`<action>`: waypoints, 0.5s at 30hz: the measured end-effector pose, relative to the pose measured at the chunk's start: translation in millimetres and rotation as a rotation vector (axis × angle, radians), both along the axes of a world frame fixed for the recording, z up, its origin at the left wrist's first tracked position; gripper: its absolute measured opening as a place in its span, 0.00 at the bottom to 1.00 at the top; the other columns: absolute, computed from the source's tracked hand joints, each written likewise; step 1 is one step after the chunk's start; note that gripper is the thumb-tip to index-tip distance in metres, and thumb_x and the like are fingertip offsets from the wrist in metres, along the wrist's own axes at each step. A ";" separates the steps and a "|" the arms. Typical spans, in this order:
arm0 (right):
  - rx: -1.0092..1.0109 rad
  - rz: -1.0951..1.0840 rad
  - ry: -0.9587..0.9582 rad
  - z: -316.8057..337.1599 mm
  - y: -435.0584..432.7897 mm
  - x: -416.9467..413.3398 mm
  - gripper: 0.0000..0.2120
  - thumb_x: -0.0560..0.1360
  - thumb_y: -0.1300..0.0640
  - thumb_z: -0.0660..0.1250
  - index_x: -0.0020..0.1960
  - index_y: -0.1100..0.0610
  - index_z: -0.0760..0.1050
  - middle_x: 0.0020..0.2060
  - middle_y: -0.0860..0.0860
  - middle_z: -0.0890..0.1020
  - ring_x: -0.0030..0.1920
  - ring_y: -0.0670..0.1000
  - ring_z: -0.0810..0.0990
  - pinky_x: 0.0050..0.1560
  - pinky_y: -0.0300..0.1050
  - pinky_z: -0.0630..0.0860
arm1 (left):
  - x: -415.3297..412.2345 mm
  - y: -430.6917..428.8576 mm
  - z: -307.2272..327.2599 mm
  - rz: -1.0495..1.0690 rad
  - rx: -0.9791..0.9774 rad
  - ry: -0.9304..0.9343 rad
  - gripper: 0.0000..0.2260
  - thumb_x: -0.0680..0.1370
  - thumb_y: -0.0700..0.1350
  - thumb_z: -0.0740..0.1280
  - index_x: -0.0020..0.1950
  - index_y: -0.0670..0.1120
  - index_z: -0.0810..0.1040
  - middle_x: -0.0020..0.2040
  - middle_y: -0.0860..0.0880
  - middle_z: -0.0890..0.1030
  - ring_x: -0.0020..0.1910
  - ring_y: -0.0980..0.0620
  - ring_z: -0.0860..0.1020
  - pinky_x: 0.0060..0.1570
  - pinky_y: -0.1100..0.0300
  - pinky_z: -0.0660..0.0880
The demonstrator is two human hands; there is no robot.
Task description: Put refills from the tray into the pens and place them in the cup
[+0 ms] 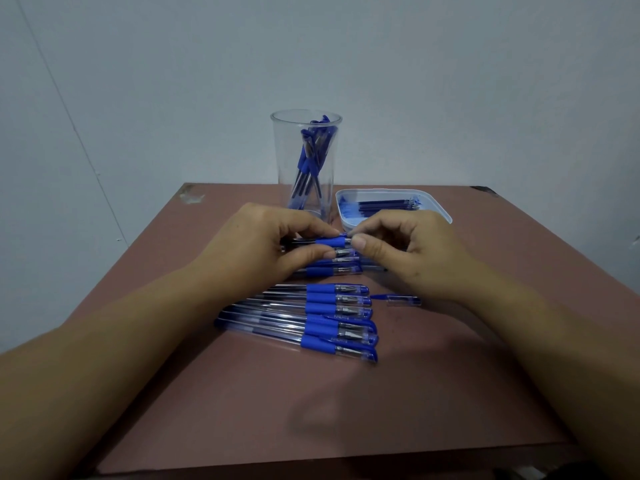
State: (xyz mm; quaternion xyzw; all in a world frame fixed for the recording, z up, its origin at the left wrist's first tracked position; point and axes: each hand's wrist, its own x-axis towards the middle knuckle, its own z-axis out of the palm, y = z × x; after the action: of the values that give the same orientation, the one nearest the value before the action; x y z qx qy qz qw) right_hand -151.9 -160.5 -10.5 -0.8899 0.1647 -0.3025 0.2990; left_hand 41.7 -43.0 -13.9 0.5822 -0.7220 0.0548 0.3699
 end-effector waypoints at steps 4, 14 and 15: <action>-0.030 -0.020 0.024 -1.2 -2.8 1.3 0.03 0.75 0.53 0.71 0.45 0.44 0.81 0.36 0.45 0.84 0.38 0.43 0.81 0.41 0.41 0.78 | -0.3 -0.2 0.4 0.011 0.007 -0.015 0.14 0.72 0.58 0.68 0.56 0.59 0.81 0.41 0.68 0.77 0.40 0.69 0.78 0.40 0.76 0.71; -0.023 0.025 -0.067 4.5 2.3 0.9 0.14 0.70 0.60 0.75 0.41 0.41 0.77 0.36 0.33 0.81 0.38 0.41 0.81 0.40 0.33 0.76 | -3.3 -0.4 0.1 0.023 0.031 0.036 0.14 0.73 0.59 0.66 0.55 0.55 0.84 0.40 0.64 0.81 0.38 0.63 0.80 0.39 0.71 0.74; -0.018 0.032 -0.073 4.9 2.7 0.7 0.14 0.70 0.61 0.75 0.42 0.42 0.77 0.36 0.33 0.81 0.39 0.41 0.81 0.41 0.33 0.76 | -3.4 -0.4 0.0 0.023 0.031 0.039 0.14 0.74 0.59 0.66 0.55 0.55 0.84 0.41 0.62 0.82 0.39 0.63 0.80 0.39 0.70 0.75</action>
State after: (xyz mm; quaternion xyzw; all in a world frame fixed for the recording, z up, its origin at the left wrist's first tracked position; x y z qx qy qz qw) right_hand -151.2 -157.8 -5.6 -0.8835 0.1367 -0.3313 0.3017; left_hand 38.3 -43.4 -13.8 0.5971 -0.7086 0.0366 0.3742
